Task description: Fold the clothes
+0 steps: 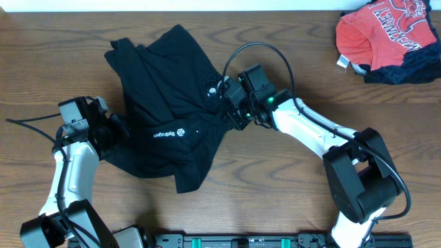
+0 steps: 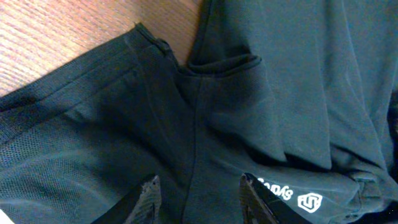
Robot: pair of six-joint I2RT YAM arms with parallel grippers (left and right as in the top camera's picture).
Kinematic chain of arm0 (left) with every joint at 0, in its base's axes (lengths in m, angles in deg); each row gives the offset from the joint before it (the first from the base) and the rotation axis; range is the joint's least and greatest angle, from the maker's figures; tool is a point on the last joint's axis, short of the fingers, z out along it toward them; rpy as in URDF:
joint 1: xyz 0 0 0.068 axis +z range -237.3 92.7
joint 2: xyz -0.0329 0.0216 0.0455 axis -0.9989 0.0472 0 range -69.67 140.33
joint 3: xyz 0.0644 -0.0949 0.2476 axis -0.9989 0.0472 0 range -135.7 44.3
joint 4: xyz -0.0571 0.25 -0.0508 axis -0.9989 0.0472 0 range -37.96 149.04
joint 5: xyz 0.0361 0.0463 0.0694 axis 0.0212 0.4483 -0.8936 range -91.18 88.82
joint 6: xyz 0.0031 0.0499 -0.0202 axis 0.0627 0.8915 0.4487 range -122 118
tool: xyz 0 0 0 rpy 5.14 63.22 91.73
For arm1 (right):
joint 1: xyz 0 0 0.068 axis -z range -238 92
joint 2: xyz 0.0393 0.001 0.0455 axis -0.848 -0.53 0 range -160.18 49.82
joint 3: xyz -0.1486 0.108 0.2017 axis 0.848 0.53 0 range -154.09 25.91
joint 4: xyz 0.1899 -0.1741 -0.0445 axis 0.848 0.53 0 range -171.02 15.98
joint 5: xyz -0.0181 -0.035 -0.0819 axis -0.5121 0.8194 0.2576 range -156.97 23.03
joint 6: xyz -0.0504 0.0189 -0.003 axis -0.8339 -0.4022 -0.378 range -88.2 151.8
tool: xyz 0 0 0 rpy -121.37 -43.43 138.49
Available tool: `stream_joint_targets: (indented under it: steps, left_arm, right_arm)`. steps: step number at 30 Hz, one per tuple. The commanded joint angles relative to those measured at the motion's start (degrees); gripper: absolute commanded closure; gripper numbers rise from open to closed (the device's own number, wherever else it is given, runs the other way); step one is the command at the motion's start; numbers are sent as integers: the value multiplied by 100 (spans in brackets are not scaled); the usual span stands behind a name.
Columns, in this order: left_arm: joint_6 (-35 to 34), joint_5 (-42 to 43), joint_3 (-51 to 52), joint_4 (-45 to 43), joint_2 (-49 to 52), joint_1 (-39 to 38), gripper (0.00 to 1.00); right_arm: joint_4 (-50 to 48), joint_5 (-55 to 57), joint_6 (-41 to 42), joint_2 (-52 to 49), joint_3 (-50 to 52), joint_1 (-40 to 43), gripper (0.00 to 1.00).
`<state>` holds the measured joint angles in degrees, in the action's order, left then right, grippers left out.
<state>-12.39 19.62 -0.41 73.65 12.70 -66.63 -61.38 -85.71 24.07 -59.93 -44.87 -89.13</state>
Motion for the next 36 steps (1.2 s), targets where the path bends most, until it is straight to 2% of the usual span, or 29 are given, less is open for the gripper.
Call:
stream_joint_targets:
  steps: [1,3,8,11,12,16,17,18,19,21,27,29,34,36]
  left_arm:
    - [96,-94,-42,9,-50,-11,57]
    - [96,-94,-42,2,-50,-11,57]
    - [94,-94,-42,-81,-50,-13,57]
    - [96,-94,-42,-109,-50,-11,56]
    - [96,-94,-42,-114,-50,-11,53]
    - [94,-92,-42,-118,-50,-13,51]
    - [94,-92,-42,-118,-50,-13,51]
    - [94,-92,-42,-118,-50,-13,51]
    - [96,-92,-42,-116,-50,-13,51]
    - [96,-92,-42,-120,-50,-13,51]
    - [94,-87,-42,-330,-50,-17,50]
    - [107,-87,-42,-487,-46,-59,47]
    - [824,-94,-42,-1067,-28,-476,47]
    - [907,-212,-44,-1453,20,-710,47]
  right_arm:
    - [17,511,501,260,-81,168,87]
    - [107,549,560,577,-81,348,92]
    - [535,953,756,1725,-92,1019,99]
    - [907,1102,774,2304,-92,1499,99]
    - [1025,1104,767,2468,-92,1698,99]
    - [1209,1082,769,2581,-90,2201,95]
    - [1248,1084,769,2546,-90,2269,89]
    - [1287,1086,765,2511,-90,2347,56]
    - [1303,1084,765,2485,-87,2393,36]
    - [1329,1036,756,2450,-90,2448,25]
    - [1552,168,505,2564,-92,2236,23]
    - [1727,-105,459,2564,-92,2076,22]
    - [2441,-122,232,2531,-90,1405,23]
    - [2706,74,234,2531,-90,1121,23]
